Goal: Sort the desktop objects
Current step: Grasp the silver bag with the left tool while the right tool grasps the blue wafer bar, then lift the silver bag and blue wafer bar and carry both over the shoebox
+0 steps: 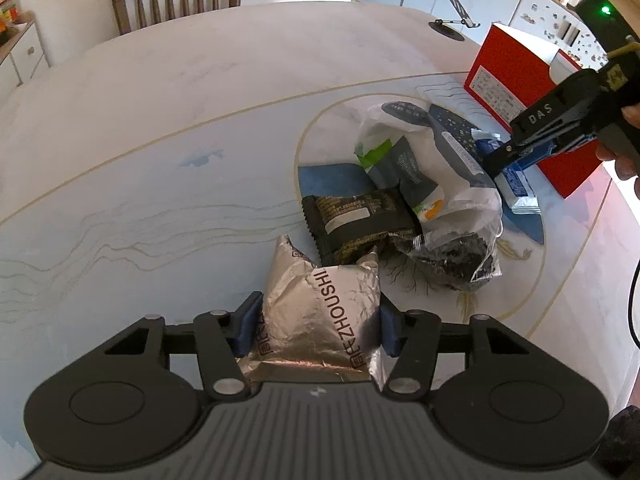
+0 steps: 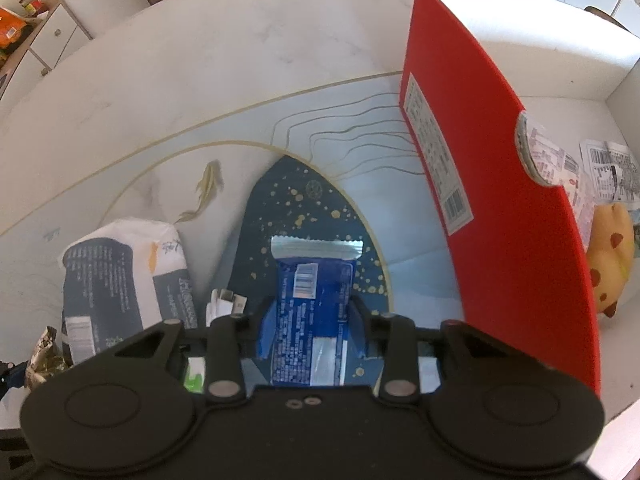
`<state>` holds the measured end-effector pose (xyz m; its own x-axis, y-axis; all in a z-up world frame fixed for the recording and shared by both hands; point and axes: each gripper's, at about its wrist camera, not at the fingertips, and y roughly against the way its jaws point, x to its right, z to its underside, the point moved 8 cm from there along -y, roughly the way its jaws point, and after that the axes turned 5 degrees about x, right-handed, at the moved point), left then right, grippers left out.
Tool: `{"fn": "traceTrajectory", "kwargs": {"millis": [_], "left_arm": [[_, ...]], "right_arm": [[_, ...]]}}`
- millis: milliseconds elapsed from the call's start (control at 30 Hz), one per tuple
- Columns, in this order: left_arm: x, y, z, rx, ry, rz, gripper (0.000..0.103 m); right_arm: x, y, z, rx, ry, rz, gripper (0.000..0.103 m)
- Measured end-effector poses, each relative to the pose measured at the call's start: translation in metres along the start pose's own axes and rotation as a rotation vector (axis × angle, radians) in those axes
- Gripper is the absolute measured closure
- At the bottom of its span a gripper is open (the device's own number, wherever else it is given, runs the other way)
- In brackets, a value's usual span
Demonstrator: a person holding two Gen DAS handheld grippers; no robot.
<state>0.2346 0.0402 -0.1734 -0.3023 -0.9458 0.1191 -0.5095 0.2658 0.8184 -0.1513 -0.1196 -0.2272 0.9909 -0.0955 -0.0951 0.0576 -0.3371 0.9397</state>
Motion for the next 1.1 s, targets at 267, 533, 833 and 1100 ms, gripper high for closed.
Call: {"fn": "traceTrajectory", "kwargs": {"millis": [267, 533, 833, 1100], "left_arm": [[-0.001, 0.016, 0.008, 0.008, 0.046, -0.004, 0.047], [0.001, 0.036, 0.013, 0.017, 0.092, -0.006, 0.047], [0.012, 0.05, 0.015, 0.018, 0.107, 0.012, 0.047], [0.028, 0.062, 0.014, 0.017, 0.112, 0.028, 0.047]], "right_arm": [[0.001, 0.009, -0.005, 0.015, 0.004, -0.038, 0.067], [0.01, 0.028, 0.007, 0.026, -0.001, -0.093, 0.067], [0.02, 0.053, 0.02, 0.047, 0.01, -0.141, 0.067], [0.018, 0.078, 0.034, 0.054, 0.036, -0.176, 0.067]]}}
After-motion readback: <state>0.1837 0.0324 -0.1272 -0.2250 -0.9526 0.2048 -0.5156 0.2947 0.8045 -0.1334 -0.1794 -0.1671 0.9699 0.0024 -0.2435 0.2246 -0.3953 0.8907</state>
